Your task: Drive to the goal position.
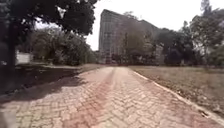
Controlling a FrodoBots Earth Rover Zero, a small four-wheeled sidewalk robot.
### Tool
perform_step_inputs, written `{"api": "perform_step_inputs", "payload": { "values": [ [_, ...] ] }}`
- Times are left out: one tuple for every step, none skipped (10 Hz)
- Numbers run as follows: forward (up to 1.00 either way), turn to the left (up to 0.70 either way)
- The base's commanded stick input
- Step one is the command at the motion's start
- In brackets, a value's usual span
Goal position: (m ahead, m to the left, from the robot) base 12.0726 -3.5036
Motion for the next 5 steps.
{"api": "perform_step_inputs", "payload": {
  "values": [
    [0.7,0.0],
    [0.7,0.0],
    [0.7,0.0],
    [0.7,0.0],
    [0.7,0.0]
  ]
}}
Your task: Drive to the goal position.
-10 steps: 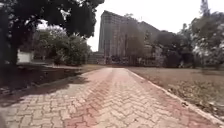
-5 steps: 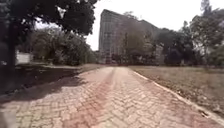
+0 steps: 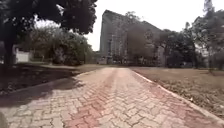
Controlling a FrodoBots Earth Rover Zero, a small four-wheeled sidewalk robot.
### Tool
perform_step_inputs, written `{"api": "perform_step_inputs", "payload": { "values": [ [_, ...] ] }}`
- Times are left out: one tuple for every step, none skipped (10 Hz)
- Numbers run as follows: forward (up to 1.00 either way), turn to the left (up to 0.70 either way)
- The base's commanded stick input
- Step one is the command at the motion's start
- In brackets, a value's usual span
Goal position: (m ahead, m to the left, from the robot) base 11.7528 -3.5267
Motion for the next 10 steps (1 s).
{"api": "perform_step_inputs", "payload": {
  "values": [
    [0.7,0.0],
    [0.7,0.0],
    [0.7,0.0],
    [0.7,0.0],
    [0.7,0.0],
    [0.7,0.0],
    [0.7,0.0],
    [0.7,0.0],
    [0.7,0.0],
    [0.7,0.0]
  ]
}}
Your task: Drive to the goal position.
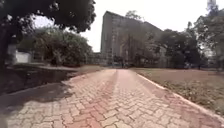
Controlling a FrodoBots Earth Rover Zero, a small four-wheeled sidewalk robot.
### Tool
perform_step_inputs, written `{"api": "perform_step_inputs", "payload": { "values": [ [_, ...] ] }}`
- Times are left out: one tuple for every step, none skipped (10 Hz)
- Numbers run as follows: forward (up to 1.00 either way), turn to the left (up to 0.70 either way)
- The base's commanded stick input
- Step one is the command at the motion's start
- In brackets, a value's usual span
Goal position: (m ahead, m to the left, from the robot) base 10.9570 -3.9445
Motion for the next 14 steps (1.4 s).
{"api": "perform_step_inputs", "payload": {
  "values": [
    [0.7,0.0],
    [0.7,0.0],
    [0.7,0.0],
    [0.7,0.0],
    [0.7,0.0],
    [0.7,0.0],
    [0.7,0.0],
    [0.7,0.0],
    [0.7,0.0],
    [0.7,0.0],
    [0.7,0.0],
    [0.7,0.0],
    [0.7,0.0],
    [0.7,0.0]
  ]
}}
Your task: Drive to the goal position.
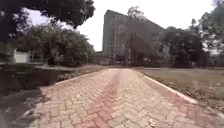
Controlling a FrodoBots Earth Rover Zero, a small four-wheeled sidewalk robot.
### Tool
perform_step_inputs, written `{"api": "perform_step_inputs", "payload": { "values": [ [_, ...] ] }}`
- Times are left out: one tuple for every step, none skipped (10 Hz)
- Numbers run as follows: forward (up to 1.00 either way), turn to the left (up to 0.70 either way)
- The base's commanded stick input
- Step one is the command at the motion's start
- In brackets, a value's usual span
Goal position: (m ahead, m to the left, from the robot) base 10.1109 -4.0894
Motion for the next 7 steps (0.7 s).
{"api": "perform_step_inputs", "payload": {
  "values": [
    [0.7,0.0],
    [0.7,0.0],
    [0.7,0.0],
    [0.7,0.0],
    [0.7,0.0],
    [0.7,0.0],
    [0.7,0.0]
  ]
}}
